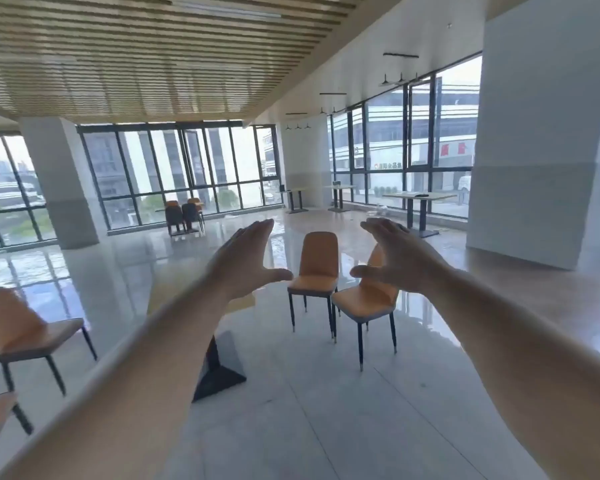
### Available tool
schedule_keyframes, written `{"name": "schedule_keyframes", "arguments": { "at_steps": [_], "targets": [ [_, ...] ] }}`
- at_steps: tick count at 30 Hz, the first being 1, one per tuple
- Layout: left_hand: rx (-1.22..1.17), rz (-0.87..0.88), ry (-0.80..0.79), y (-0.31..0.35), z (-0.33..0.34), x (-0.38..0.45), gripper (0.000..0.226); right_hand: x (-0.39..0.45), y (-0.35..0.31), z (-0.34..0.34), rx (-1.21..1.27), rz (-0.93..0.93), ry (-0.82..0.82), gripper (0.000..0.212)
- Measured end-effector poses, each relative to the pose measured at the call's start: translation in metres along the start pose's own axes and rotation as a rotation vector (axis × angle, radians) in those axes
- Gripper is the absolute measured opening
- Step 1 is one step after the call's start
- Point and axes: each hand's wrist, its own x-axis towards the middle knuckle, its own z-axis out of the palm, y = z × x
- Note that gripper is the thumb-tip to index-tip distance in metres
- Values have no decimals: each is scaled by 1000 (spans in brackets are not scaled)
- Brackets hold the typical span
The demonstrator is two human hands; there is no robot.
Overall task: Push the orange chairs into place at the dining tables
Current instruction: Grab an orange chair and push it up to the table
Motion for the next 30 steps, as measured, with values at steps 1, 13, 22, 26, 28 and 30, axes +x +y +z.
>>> {"name": "schedule_keyframes", "arguments": {
  "at_steps": [1, 13, 22, 26, 28, 30],
  "targets": [
    [-4, 8, -19, 9, 16, 7, 108, -7, 13, 3, -10, 30, -8, 95],
    [-109, -14, -173, 107, 211, 123, 109, -27, 240, 89, -20, 111, -183, 93],
    [-189, 0, -259, 136, 347, 223, 109, 12, 376, 156, 25, 192, -257, 91],
    [-224, 6, -292, 133, 417, 276, 110, 43, 431, 201, 24, 231, -288, 91],
    [-257, 17, -324, 130, 451, 304, 109, 61, 460, 223, 25, 257, -288, 91],
    [-272, 34, -366, 126, 484, 333, 110, 79, 488, 244, 15, 277, -301, 91]
  ]
}}
